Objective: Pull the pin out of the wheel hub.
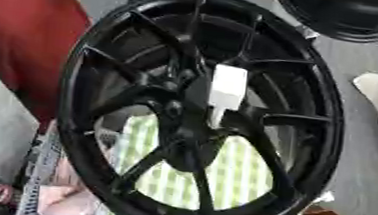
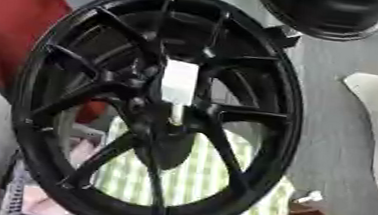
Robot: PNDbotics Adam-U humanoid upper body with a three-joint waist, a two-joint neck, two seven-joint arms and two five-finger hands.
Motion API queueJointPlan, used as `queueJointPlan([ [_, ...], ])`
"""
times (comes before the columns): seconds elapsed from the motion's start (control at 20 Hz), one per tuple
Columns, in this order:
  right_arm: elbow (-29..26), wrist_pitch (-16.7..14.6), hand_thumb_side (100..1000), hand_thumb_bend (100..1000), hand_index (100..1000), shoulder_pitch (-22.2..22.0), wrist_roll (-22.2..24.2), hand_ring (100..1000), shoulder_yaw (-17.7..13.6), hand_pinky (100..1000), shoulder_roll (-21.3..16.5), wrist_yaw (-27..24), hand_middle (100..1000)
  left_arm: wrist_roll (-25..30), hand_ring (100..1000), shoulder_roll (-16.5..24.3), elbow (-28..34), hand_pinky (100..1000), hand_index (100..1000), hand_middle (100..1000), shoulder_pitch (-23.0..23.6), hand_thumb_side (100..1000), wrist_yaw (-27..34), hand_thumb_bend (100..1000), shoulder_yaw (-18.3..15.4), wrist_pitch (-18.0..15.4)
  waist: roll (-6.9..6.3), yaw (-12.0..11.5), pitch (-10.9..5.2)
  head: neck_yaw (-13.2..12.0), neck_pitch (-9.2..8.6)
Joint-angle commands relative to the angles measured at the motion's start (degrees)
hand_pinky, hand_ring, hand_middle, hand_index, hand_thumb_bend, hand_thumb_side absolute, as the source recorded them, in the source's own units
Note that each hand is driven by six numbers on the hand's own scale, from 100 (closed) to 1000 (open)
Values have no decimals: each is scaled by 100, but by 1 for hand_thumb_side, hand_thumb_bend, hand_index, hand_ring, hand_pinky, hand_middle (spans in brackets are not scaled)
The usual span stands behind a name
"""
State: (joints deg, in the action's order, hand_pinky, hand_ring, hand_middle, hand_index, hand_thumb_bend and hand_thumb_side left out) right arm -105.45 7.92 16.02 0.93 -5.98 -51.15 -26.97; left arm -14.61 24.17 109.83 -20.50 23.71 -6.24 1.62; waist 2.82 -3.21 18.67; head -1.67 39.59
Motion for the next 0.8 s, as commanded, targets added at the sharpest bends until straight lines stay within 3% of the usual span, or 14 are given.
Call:
queueJointPlan([
  [0.05, -105, -20, 476, 120, 678, 21, 34, 612, -75, 703, -186, 55, 603, -12, 777, 60, 100, 848, 772, 594, -35, 528, 4, 151, -65, -3, -3, 10, -159, -25, -80],
  [0.3, -373, -35, 478, 102, 702, 32, 135, 640, -127, 715, -526, 545, 626, -14, 777, 84, 95, 848, 772, 594, -14, 527, -4, 151, -65, -3, 12, 25, -181, -32, -46],
  [0.5, -792, -16, 475, 100, 731, 78, 500, 682, -110, 735, -903, 1331, 663, -10, 777, 101, 94, 848, 772, 594, -12, 526, -6, 153, -58, -1, 27, 27, -197, -37, -35],
  [0.8, -913, -700, 449, 100, 749, 389, 1423, 718, 60, 757, -1446, 2353, 687, 9, 777, 119, 84, 848, 772, 594, -5, 526, -4, 153, -35, 13, 65, 19, -223, -16, -4],
])
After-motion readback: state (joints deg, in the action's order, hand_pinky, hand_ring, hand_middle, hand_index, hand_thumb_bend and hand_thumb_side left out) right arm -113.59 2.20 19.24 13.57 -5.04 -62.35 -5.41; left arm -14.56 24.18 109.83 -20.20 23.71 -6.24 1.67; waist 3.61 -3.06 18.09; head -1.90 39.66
